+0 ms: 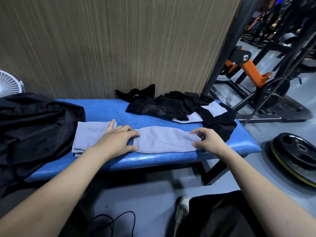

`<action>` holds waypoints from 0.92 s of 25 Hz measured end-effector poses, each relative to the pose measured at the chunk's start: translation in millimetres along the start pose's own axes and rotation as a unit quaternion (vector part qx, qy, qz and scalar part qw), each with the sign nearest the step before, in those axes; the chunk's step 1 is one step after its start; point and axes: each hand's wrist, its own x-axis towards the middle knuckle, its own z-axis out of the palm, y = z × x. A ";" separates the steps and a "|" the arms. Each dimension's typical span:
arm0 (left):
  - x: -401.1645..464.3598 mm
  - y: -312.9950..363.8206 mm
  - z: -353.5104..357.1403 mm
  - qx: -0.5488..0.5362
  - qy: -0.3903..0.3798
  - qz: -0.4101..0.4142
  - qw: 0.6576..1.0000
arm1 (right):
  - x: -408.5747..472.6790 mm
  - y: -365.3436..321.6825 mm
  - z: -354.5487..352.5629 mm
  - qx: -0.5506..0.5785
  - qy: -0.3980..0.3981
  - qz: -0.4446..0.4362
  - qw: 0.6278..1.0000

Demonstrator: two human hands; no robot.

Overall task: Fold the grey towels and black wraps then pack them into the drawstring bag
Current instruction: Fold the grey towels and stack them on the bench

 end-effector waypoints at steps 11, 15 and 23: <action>0.8 2.5 0.8 -0.024 0.017 0.022 0.999 | -8.5 -9.8 -10.3 0.384 -0.083 0.089 0.915; 0.4 3.6 0.8 -0.024 0.019 0.021 0.999 | -6.5 -8.1 -18.9 0.420 -0.083 0.098 0.898; 0.9 3.0 1.1 -0.032 0.016 0.018 0.999 | -8.5 -4.4 -12.6 0.209 -0.065 0.089 0.972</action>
